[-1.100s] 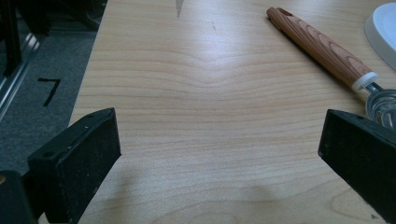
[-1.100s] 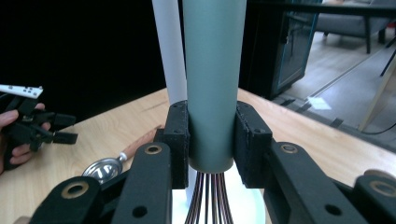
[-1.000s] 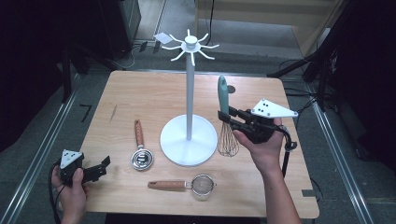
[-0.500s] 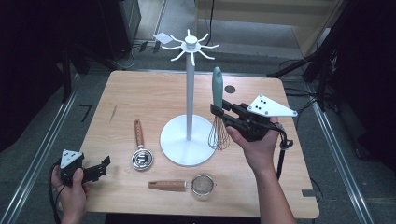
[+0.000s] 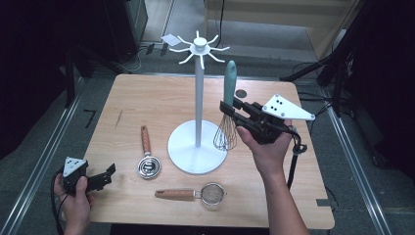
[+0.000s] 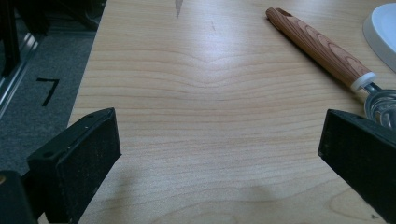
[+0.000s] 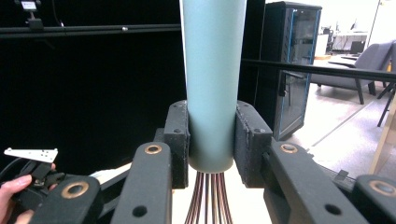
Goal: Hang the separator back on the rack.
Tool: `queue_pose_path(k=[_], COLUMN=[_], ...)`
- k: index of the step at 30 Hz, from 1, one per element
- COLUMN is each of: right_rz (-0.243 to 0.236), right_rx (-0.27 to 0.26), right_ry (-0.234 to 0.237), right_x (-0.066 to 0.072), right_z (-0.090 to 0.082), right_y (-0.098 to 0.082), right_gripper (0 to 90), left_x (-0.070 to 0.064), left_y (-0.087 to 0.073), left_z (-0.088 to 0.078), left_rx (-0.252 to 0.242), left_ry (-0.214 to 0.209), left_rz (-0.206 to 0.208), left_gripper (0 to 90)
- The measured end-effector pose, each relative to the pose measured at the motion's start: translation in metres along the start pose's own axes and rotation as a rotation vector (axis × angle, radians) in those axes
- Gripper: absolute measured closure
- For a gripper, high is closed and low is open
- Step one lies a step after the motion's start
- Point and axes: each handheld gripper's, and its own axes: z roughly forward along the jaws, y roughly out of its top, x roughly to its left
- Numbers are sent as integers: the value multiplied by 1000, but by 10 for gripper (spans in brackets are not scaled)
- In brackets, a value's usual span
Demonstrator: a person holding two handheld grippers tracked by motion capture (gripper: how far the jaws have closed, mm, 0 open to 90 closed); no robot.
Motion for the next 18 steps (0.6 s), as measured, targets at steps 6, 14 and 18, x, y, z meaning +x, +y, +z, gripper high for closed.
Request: queue_pose_path(k=[6, 14, 18], right_rz=[-16, -13, -7], right_rx=[-11, -5, 1], right_ry=[22, 41, 41], right_x=[4, 7, 6], right_z=[1, 4, 6], right_y=[7, 10, 11], right_gripper=[713, 713, 713], left_x=[0, 0, 0], left_y=[0, 0, 0], left_z=[0, 0, 0], left_rx=[3, 2, 3], left_ry=[5, 1, 1], left_rz=[2, 2, 3], left_gripper=[0, 0, 0])
